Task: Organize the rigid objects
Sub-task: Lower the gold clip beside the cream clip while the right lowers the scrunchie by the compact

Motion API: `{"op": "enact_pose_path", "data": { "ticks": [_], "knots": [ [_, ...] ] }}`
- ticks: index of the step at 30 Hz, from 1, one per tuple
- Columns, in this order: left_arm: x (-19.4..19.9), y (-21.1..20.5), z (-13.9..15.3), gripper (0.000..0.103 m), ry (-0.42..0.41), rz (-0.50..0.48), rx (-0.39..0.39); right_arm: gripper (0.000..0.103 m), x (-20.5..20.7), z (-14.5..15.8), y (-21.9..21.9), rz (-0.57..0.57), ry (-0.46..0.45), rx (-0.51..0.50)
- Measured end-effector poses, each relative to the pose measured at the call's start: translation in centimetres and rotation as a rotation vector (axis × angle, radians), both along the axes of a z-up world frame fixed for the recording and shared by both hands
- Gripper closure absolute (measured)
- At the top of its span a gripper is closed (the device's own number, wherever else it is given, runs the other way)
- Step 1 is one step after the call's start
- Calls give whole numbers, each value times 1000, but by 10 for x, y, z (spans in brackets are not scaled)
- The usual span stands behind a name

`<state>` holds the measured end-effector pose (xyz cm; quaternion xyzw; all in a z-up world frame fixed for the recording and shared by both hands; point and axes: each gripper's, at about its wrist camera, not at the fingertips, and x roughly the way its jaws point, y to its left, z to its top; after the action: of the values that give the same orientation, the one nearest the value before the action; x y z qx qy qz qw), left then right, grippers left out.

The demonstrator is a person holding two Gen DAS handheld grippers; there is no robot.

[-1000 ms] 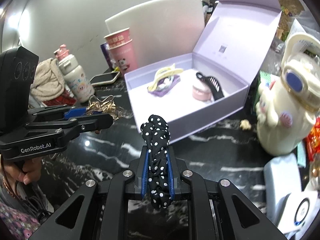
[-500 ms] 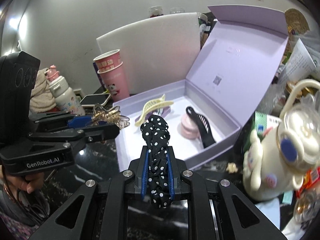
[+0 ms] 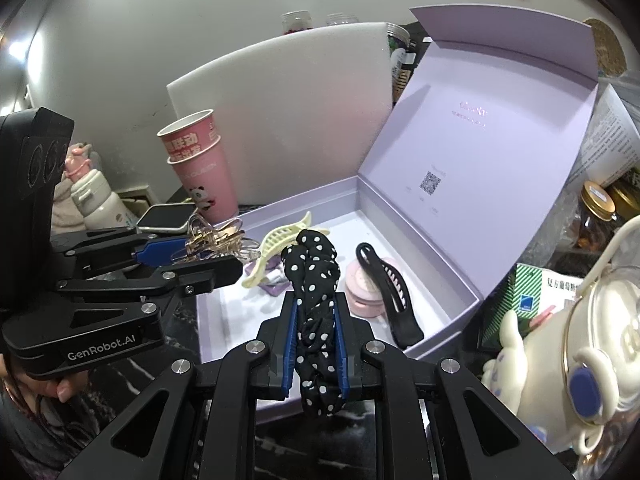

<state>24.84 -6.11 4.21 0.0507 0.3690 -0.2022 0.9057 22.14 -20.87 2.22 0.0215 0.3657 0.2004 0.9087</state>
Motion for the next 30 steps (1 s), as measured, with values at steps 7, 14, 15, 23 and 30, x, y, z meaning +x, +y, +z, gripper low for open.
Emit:
{"op": "enact_pose_path", "data": {
  "ticks": [7,14,15,23,30],
  "knots": [
    [17,-1,-12,73,21,11,26,87,14,-12,1,-7,24,-9],
    [27,-3,-23,73,30,15,47,87,23,-20,3,-7,39,-12],
    [28,-4,-25,73,34,15,51,87,23,-21,3,-9,41,-15],
    [36,-7,-41,73,71,17,79,87,28,-37,9,-2,62,-29],
    [41,-11,-50,73,88,8,95,87,31,-45,10,-1,73,-42]
  ]
}}
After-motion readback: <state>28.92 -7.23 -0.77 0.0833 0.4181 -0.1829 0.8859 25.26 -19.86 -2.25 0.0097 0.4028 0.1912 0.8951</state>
